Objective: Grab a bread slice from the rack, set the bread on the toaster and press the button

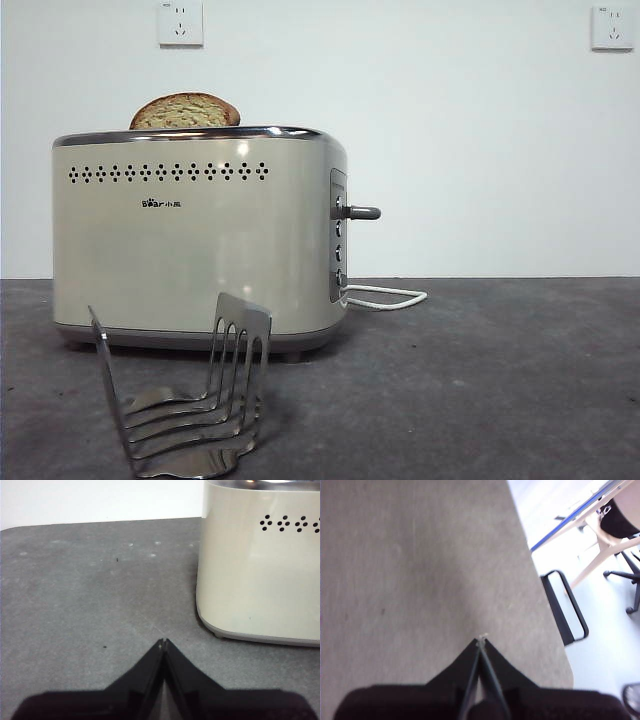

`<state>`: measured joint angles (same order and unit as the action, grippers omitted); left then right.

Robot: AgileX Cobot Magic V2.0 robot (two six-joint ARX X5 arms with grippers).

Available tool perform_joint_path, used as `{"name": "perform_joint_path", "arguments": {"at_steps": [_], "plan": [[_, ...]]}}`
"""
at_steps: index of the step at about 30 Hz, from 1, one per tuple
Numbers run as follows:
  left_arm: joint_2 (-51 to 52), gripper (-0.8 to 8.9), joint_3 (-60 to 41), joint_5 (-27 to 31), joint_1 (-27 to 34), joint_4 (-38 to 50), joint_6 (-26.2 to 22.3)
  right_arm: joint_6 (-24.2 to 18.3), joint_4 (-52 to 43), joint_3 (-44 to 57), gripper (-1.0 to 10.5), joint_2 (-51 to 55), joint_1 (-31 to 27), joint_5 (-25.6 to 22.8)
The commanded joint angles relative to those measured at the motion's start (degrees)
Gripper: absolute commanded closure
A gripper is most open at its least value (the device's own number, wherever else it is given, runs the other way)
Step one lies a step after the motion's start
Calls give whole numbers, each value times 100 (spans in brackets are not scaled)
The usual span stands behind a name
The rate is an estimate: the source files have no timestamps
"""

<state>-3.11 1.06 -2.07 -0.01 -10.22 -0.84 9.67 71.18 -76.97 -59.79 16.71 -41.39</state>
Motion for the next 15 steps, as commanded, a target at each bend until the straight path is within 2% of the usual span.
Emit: {"name": "perform_joint_path", "arguments": {"at_steps": [1,3,4,6,11,15], "plan": [[-31,817,-57,13,-7,61,42,-201,-393,282,946,616,-175,96],[-42,817,-57,13,-4,61,42,-72,-702,634,946,1032,-271,573],[-44,817,-57,13,-4,61,42,-72,-1088,981,946,1368,-341,992],[-55,817,-57,13,-4,61,42,-77,-1862,1626,946,1891,-448,1473],[-57,817,-57,15,-4,61,42,-203,-4352,3781,946,3204,-553,1781],[-59,817,-57,13,-4,61,42,-321,-6017,5329,946,3849,-553,2734]]}}
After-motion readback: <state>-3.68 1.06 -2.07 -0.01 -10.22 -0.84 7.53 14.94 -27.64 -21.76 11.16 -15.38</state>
